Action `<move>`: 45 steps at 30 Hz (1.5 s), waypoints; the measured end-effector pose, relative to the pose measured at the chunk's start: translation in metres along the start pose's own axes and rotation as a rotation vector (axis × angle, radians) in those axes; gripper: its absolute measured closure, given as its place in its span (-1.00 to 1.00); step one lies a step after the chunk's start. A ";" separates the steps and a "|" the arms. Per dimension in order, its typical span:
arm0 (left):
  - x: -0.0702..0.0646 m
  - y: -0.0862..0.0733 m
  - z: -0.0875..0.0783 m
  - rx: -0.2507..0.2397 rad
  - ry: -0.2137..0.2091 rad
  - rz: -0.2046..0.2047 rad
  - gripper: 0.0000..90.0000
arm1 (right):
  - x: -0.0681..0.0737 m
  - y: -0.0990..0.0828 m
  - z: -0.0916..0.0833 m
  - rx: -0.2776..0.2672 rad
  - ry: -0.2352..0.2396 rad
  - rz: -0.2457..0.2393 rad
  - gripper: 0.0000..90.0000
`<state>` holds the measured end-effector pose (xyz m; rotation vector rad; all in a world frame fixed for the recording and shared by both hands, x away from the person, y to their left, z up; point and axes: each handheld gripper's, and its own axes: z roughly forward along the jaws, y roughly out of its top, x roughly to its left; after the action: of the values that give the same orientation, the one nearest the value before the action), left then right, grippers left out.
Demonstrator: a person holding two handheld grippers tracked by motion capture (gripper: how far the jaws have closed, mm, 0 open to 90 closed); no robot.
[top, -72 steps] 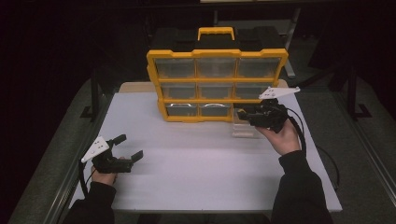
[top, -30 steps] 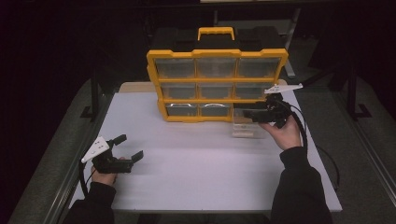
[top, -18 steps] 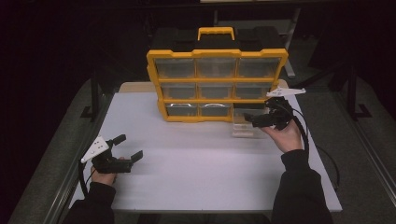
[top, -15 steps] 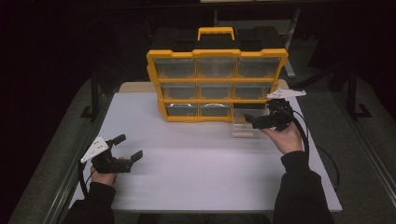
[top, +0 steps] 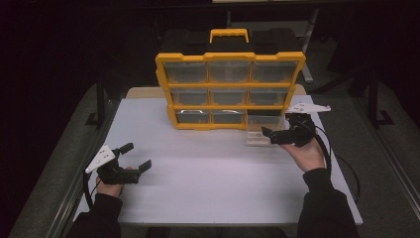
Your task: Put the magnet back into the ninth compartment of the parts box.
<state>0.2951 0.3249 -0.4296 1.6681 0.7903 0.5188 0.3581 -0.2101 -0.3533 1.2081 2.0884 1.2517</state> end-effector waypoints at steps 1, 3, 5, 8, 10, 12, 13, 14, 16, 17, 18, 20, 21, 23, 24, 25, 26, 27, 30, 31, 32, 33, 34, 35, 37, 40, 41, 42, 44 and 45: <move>0.000 0.000 0.000 0.001 0.000 -0.001 -1.00 | 0.000 -0.002 0.000 -0.004 0.001 0.000 -1.00; 0.000 0.000 0.000 -0.004 0.000 -0.001 -1.00 | 0.000 -0.006 -0.001 -0.009 0.000 0.003 -1.00; 0.000 0.000 0.000 -0.002 -0.001 0.000 -1.00 | 0.000 -0.008 -0.001 -0.008 -0.001 0.007 -1.00; 0.000 0.000 0.000 -0.004 -0.002 -0.001 -1.00 | -0.001 -0.016 -0.003 -0.019 -0.010 0.014 -1.00; 0.000 0.000 0.000 -0.004 -0.001 -0.001 -1.00 | 0.000 -0.019 -0.005 -0.025 -0.010 0.015 -1.00; 0.000 0.000 0.000 -0.005 -0.001 -0.001 -1.00 | 0.001 -0.020 -0.007 -0.028 -0.013 0.009 -1.00; 0.000 0.000 0.000 -0.006 -0.001 0.000 -1.00 | 0.001 -0.020 -0.007 -0.028 -0.013 0.009 -1.00; 0.000 0.000 0.000 -0.007 -0.001 -0.001 -1.00 | 0.003 -0.021 -0.009 -0.036 -0.011 0.007 -1.00; 0.000 0.000 0.000 -0.008 -0.001 -0.002 -1.00 | 0.005 -0.021 -0.012 -0.045 -0.015 0.000 -1.00; 0.000 0.000 0.000 -0.009 -0.001 -0.002 -1.00 | 0.005 -0.021 -0.012 -0.045 -0.015 0.000 -1.00; 0.000 0.000 0.000 -0.011 -0.002 -0.002 -1.00 | 0.006 -0.022 -0.012 -0.045 -0.017 -0.005 -1.00; 0.000 0.001 -0.001 -0.014 -0.002 -0.004 -1.00 | 0.009 -0.025 -0.014 -0.043 -0.034 -0.021 -1.00; 0.000 0.001 -0.001 -0.014 -0.002 -0.004 -1.00 | 0.009 -0.025 -0.014 -0.043 -0.034 -0.021 -1.00; 0.000 0.000 -0.001 -0.014 -0.003 -0.005 -1.00 | 0.009 -0.027 -0.016 -0.051 -0.043 -0.022 -1.00; 0.000 0.000 -0.001 -0.015 -0.004 -0.005 -1.00 | 0.009 -0.028 -0.017 -0.054 -0.043 -0.016 -1.00; 0.000 0.001 -0.001 -0.017 -0.005 -0.007 -1.00 | 0.009 -0.032 -0.020 -0.062 -0.043 -0.008 -1.00; 0.000 0.001 -0.001 -0.017 -0.005 -0.005 -1.00 | 0.009 -0.032 -0.020 -0.062 -0.043 -0.008 -1.00; 0.000 0.001 -0.001 -0.017 -0.005 -0.005 -1.00 | 0.009 -0.032 -0.020 -0.062 -0.043 -0.008 -1.00; 0.000 0.001 -0.001 -0.018 -0.007 -0.008 -1.00 | 0.011 -0.040 -0.025 -0.076 -0.047 -0.012 -1.00; 0.000 0.001 -0.001 -0.018 -0.007 -0.008 -1.00 | 0.011 -0.040 -0.025 -0.076 -0.047 -0.012 -1.00; 0.000 0.000 -0.001 -0.015 -0.008 -0.006 -1.00 | 0.011 -0.042 -0.027 -0.077 -0.053 -0.018 -1.00; 0.000 0.000 -0.001 -0.017 -0.008 -0.008 -1.00 | 0.011 -0.043 -0.028 -0.079 -0.053 -0.017 -1.00; 0.000 0.000 -0.001 -0.017 -0.008 -0.008 -1.00 | 0.011 -0.045 -0.028 -0.080 -0.052 -0.015 -1.00; 0.000 0.001 -0.001 -0.017 -0.008 -0.007 -1.00 | 0.011 -0.046 -0.029 -0.079 -0.055 -0.014 -1.00; 0.000 0.001 -0.001 -0.017 -0.008 -0.008 -1.00 | 0.011 -0.049 -0.030 -0.081 -0.054 -0.012 -1.00; 0.000 0.000 -0.001 -0.017 -0.009 -0.008 -1.00 | 0.012 -0.052 -0.031 -0.088 -0.058 -0.011 -1.00; 0.000 0.000 -0.001 -0.017 -0.009 -0.009 -1.00 | 0.012 -0.053 -0.031 -0.089 -0.059 -0.012 -1.00; 0.000 0.000 -0.001 -0.017 -0.010 -0.007 -1.00 | 0.012 -0.054 -0.031 -0.092 -0.058 -0.008 -1.00; 0.000 0.000 -0.001 -0.017 -0.011 -0.007 -1.00 | 0.011 -0.057 -0.031 -0.098 -0.055 0.000 -1.00; 0.000 0.000 -0.001 -0.017 -0.011 -0.007 -1.00 | 0.011 -0.057 -0.031 -0.098 -0.055 0.000 -1.00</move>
<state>0.2945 0.3255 -0.4290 1.6506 0.7820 0.5098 0.3036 -0.2282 -0.3858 1.1864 1.9642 1.2901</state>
